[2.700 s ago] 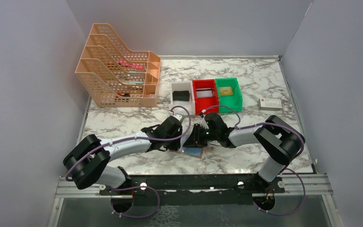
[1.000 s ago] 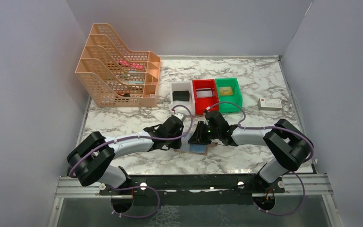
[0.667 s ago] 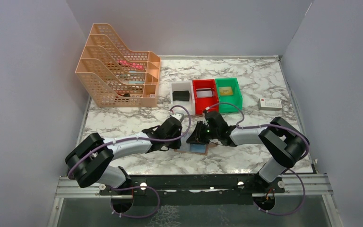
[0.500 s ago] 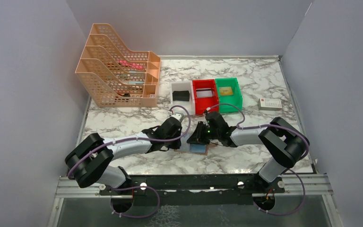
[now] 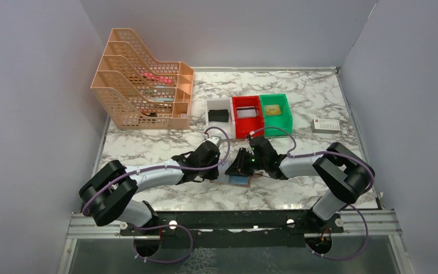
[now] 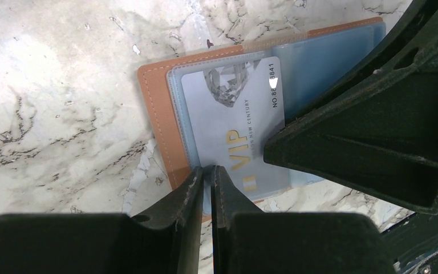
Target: Take the credit cards out of the card holder
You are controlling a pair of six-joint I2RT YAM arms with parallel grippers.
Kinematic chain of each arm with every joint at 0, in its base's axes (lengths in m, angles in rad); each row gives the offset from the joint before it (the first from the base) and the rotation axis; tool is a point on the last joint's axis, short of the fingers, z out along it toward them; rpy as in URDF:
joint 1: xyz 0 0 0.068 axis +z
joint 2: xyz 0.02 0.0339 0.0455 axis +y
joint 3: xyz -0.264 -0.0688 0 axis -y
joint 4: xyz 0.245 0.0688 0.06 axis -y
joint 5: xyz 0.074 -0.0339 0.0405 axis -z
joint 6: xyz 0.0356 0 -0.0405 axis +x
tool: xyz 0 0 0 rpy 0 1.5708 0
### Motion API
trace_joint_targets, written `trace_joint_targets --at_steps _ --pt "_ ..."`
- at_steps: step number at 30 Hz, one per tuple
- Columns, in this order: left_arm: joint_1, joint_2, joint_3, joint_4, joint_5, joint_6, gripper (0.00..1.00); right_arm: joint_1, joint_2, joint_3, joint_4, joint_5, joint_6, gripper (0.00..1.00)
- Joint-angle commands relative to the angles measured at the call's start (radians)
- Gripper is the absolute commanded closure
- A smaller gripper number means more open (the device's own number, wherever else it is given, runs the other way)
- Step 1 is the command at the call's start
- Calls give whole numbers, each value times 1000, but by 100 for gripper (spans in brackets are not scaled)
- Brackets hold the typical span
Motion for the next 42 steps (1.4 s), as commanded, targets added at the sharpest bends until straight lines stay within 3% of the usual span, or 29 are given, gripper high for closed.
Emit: trace_joint_targets --at_steps 1,8,13,42 --pt "-7 53 -21 -64 9 -19 87 2 -33 -20 38 -25 13 79" --pt "-6 59 -18 -72 2 -16 87 2 -70 -44 40 -12 18 85" --pt "-6 64 -21 -76 -15 -18 87 -6 -73 -57 52 -27 16 99" --pt "-6 17 -2 -106 -64 -10 89 -66 -180 -139 -52 -12 -54 99"
